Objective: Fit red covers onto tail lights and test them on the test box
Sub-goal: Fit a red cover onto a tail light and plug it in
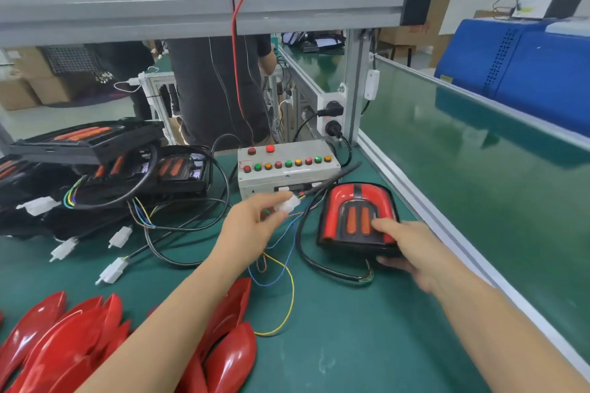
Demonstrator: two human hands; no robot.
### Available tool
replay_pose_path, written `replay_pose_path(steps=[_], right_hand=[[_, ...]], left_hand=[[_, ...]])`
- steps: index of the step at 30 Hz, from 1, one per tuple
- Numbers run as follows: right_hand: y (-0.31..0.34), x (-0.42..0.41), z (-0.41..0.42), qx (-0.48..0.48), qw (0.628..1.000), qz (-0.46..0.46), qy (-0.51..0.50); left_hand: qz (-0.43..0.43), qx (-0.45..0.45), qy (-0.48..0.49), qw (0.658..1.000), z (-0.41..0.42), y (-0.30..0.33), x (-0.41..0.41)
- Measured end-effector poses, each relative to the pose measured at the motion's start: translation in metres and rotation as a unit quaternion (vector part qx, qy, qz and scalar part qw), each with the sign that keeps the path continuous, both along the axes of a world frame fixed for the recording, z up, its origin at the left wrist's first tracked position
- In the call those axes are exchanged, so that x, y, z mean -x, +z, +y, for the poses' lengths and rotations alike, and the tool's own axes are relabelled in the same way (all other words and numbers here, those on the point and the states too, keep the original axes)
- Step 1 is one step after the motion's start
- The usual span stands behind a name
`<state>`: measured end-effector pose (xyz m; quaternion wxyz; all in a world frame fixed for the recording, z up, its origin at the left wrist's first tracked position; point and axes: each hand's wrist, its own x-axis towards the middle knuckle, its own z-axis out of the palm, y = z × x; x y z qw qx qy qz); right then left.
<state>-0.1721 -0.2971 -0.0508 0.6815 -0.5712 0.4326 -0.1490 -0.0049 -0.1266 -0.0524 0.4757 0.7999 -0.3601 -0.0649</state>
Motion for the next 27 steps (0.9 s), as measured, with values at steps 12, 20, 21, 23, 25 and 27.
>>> replay_pose_path(steps=[12,20,21,23,25,27], right_hand=[[-0.009,0.037,-0.001,-0.089,0.955,-0.225,-0.171],[-0.017,0.011,0.005,0.024,0.996,-0.079,-0.029],[-0.017,0.009,0.006,0.028,0.996,-0.077,-0.027],[-0.019,0.008,0.005,0.029,0.996,-0.078,-0.021],[-0.02,0.009,0.002,0.012,0.996,-0.085,-0.015],[-0.019,0.011,-0.003,-0.005,0.995,-0.097,0.006]], left_hand=[[-0.315,-0.227,-0.14,0.911,-0.002,-0.014,0.007],[-0.318,-0.271,-0.165,0.893,-0.014,-0.015,0.009],[-0.289,-0.259,-0.172,0.905,-0.013,-0.014,0.009],[-0.176,-0.191,-0.163,0.952,-0.009,-0.009,0.008],[-0.09,-0.118,-0.111,0.983,-0.006,0.0,0.003],[-0.1,-0.092,-0.043,0.99,-0.005,0.01,-0.006]])
